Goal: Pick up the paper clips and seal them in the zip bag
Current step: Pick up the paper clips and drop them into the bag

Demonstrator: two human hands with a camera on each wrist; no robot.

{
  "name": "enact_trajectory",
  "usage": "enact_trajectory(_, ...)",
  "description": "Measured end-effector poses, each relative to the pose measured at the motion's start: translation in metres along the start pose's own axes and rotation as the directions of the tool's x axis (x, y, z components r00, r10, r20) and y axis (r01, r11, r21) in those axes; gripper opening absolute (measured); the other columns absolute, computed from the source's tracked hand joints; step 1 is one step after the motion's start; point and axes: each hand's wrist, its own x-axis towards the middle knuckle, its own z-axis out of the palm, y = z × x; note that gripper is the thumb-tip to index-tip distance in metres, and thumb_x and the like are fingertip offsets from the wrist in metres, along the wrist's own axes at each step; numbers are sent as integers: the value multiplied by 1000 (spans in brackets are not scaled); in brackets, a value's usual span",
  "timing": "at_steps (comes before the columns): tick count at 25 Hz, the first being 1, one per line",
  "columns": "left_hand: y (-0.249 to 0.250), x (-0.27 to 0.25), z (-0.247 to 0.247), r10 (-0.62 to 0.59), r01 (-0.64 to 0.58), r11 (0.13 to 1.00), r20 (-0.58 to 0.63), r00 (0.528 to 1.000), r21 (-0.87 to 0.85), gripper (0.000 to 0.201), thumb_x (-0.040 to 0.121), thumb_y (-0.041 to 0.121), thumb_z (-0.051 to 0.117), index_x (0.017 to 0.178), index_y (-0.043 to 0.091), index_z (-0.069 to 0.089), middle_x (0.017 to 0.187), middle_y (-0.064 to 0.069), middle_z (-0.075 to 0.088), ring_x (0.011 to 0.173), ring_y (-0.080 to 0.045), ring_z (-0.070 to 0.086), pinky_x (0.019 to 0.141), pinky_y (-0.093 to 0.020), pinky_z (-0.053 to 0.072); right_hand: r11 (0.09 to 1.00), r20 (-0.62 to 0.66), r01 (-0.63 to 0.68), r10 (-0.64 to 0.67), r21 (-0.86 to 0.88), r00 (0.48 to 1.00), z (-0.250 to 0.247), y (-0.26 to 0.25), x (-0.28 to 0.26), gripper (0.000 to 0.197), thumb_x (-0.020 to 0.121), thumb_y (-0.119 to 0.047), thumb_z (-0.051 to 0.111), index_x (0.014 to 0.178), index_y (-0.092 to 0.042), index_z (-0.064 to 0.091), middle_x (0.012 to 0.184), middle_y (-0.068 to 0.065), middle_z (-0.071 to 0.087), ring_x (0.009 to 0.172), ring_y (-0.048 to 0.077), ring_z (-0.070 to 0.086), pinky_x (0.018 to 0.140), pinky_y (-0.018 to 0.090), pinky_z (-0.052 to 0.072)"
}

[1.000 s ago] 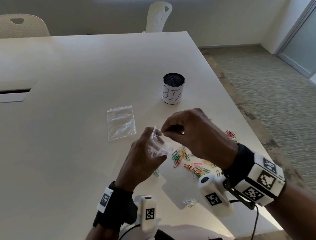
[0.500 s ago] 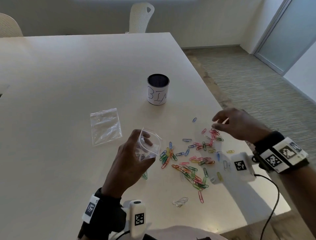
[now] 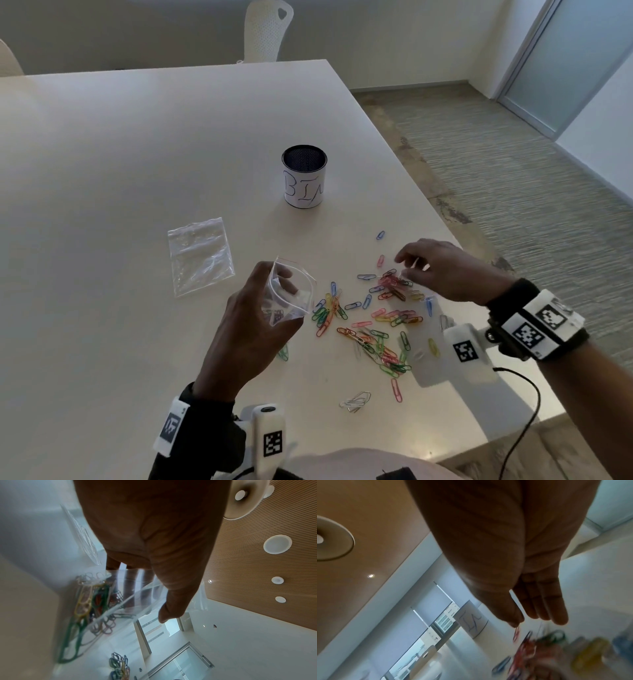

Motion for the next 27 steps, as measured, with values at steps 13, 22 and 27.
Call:
enact_trajectory(13, 0, 0, 1, 7, -7, 1000, -9, 1000, 3, 47, 80, 19, 87, 114, 30, 56, 100, 16, 72, 91, -3, 72, 70, -13, 57, 979, -34, -31, 39, 201, 999, 23, -10, -9, 18, 104, -11, 52, 113, -13, 68, 106, 5, 71, 88, 14, 71, 81, 30, 59)
enact_trajectory(22, 0, -2, 2, 8, -8, 1000, -4, 1000, -26, 46, 82, 18, 86, 114, 29, 56, 104, 21, 70, 90, -6, 72, 68, -12, 57, 990, 55, 17, -9, -137, 998, 2, -5, 58, 52, 103, -8, 39, 155, -15, 40, 155, 11, 36, 148, 29, 30, 123, 43, 27)
enact_trajectory(27, -2, -1, 3, -1, 1, 999, -4, 1000, -32, 48, 81, 18, 87, 117, 29, 56, 106, 24, 69, 91, -4, 72, 68, -12, 58, 979, 125, 159, -143, -128, 982, 14, -20, 25, 42, 108, -30, 44, 149, -19, 46, 146, 3, 43, 139, 20, 43, 118, 37, 38)
